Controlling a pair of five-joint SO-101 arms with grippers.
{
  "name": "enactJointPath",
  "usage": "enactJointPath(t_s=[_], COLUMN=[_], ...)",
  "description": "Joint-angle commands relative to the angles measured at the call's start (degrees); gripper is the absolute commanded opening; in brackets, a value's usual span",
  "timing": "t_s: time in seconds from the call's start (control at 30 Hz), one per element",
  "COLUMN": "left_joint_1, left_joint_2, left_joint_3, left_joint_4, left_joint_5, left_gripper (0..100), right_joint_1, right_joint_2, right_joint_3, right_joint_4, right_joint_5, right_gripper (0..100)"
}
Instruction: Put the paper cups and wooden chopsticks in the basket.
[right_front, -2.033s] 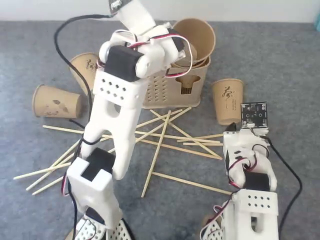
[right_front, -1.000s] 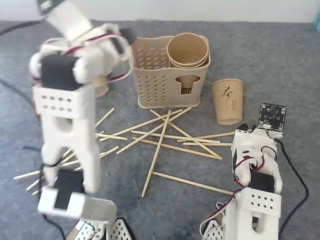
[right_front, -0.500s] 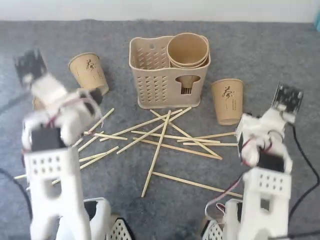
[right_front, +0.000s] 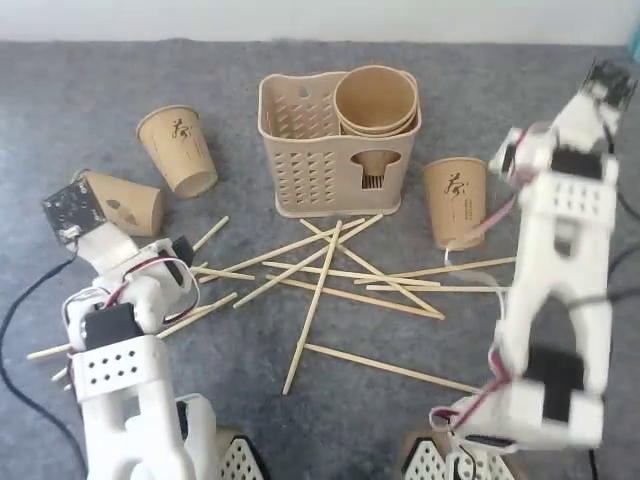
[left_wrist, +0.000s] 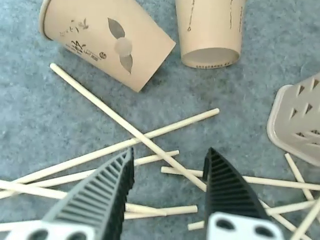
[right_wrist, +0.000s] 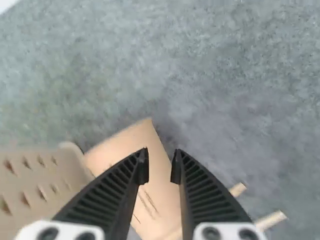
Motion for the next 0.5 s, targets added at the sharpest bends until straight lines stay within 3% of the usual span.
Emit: enactJointPath(t_s=[0.0,0.27,0.47], left_joint_1=[-0.1,0.0,-0.1], left_joint_2=[-1.8,-1.8,-1.8], left_joint_3=[0.8,1.4,2.6], left_joint_4=[-3.9,-4.8,-7.8], left_joint_5=[-0.8,-1.0,-2.3], left_gripper=[21,21,21], right_joint_1=[-3.5,-7.6,-9.2], right_joint_2=[15.8,41.6,55.5], right_joint_3=[-28.0,-59.5,-74.6], right_joint_4=[8.4,14.5,18.0], right_joint_5=[-4.2,-6.8,-6.5], right_gripper=[9.8,9.5,9.4])
